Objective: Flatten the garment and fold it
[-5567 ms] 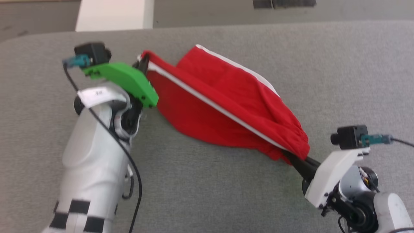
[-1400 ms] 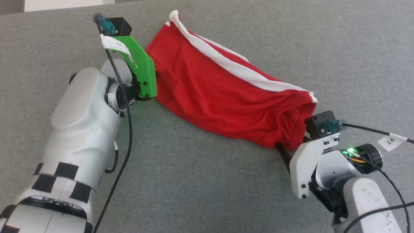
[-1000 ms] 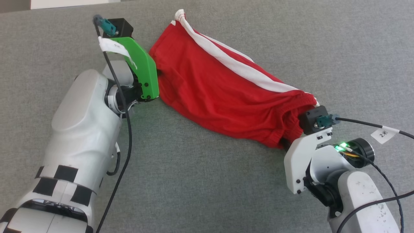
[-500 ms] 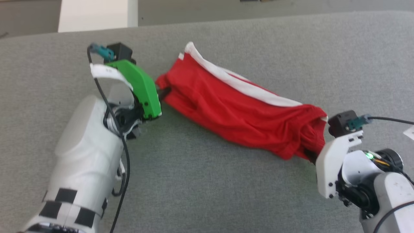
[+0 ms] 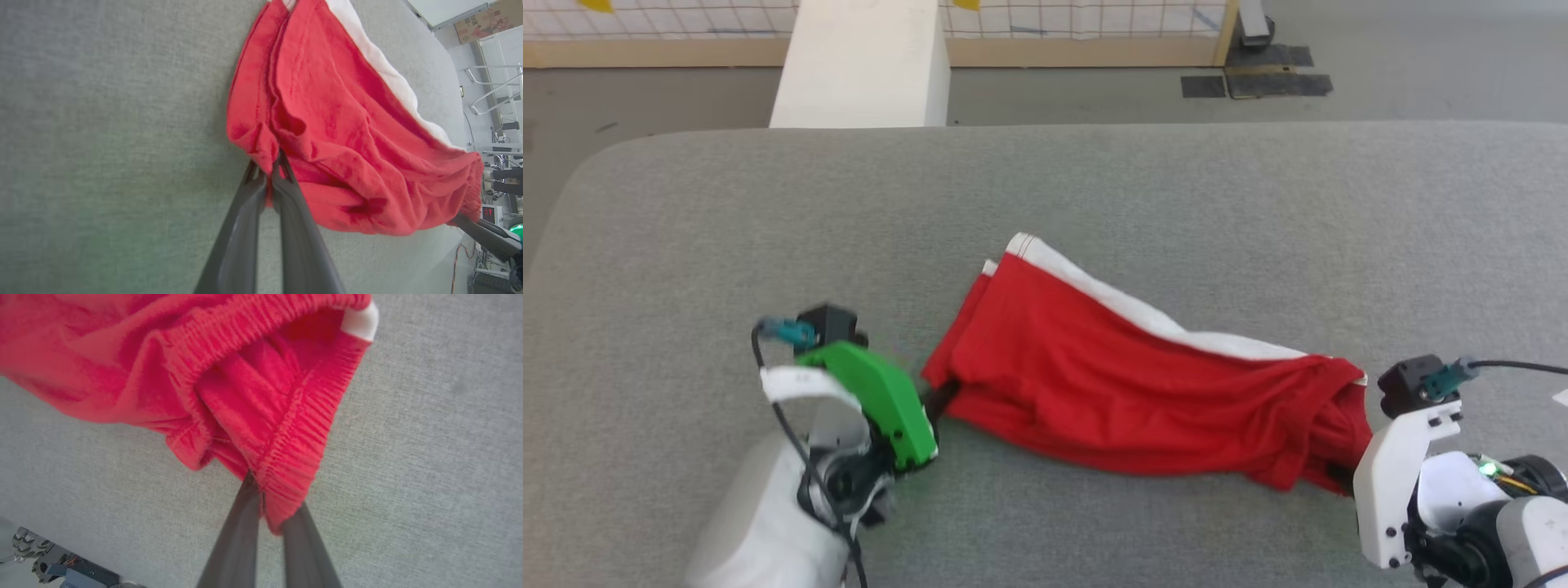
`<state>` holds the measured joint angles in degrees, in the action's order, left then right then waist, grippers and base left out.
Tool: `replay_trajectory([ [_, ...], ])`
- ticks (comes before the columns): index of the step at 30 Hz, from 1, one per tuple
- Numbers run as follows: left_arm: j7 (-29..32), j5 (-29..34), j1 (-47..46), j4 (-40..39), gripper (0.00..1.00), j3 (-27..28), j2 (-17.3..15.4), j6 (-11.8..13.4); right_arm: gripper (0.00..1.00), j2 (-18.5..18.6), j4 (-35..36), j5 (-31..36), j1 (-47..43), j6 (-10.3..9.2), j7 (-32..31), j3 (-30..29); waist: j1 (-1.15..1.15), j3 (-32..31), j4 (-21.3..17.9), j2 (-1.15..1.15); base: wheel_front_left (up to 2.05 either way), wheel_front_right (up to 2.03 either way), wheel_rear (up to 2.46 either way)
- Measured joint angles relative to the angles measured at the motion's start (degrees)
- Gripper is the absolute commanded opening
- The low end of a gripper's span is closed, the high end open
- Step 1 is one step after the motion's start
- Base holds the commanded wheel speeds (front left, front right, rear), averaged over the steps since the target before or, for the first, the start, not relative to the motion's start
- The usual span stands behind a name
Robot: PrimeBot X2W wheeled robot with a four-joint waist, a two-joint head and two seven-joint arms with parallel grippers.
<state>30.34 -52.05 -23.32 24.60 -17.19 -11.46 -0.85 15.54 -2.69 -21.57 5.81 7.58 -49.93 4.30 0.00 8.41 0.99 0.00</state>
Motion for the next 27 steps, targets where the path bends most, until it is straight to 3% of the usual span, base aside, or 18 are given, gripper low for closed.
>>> replay_trajectory([
  [7, -2.3, -1.3, 9.6, -4.2, 0.00, 1.7, 0.6, 3.5, 0.00, 0.1, -0.9, -0.2, -1.8, 0.00, -0.1, 0.8, 0.00, -1.5, 1.1, 0.00, 0.00, 0.00, 0.00],
  [16, -4.1, -2.7, 14.7, -6.7, 0.00, 2.5, 1.7, 5.5, 0.00, 0.3, -2.7, -0.2, -3.2, 0.00, -0.1, 1.4, 0.00, -1.9, 0.9, 0.00, 0.00, 0.00, 0.00],
  [17, -4.2, -2.9, 14.9, -6.8, 0.37, 2.6, 1.8, 5.6, 0.00, 0.2, -2.9, -0.2, -3.3, 0.00, 0.3, 1.4, 0.00, -2.0, 0.9, 0.00, 0.00, 0.00, 0.00],
  [18, -4.2, -2.9, 15.0, -6.9, 1.00, 2.6, 1.8, 5.9, 0.16, 0.2, -3.0, -0.2, -3.4, 0.00, 0.5, 1.4, 0.00, -2.1, 0.9, 0.00, 0.00, 0.00, 0.00],
  [19, -4.2, -2.9, 15.1, -7.1, 1.00, 2.6, 1.7, 6.1, 0.29, 0.1, -3.1, -0.2, -3.4, 0.00, 0.8, 1.3, 0.00, -2.1, 0.9, 0.00, 0.00, 0.00, 0.00],
  [20, -4.1, -2.9, 15.2, -7.4, 1.00, 2.8, 1.6, 6.5, 0.99, -0.1, -3.1, -0.2, -3.4, 0.00, 1.5, 1.3, 0.00, -2.2, 0.9, 0.00, 0.00, 0.00, 0.00],
  [27, -0.5, -2.7, 16.0, -11.7, 1.00, 3.4, -2.0, 9.6, 1.00, -0.2, -2.6, -0.5, -3.8, 0.00, 2.9, -0.3, 0.00, -3.7, 0.9, 0.00, 0.00, 0.00, 0.00],
])
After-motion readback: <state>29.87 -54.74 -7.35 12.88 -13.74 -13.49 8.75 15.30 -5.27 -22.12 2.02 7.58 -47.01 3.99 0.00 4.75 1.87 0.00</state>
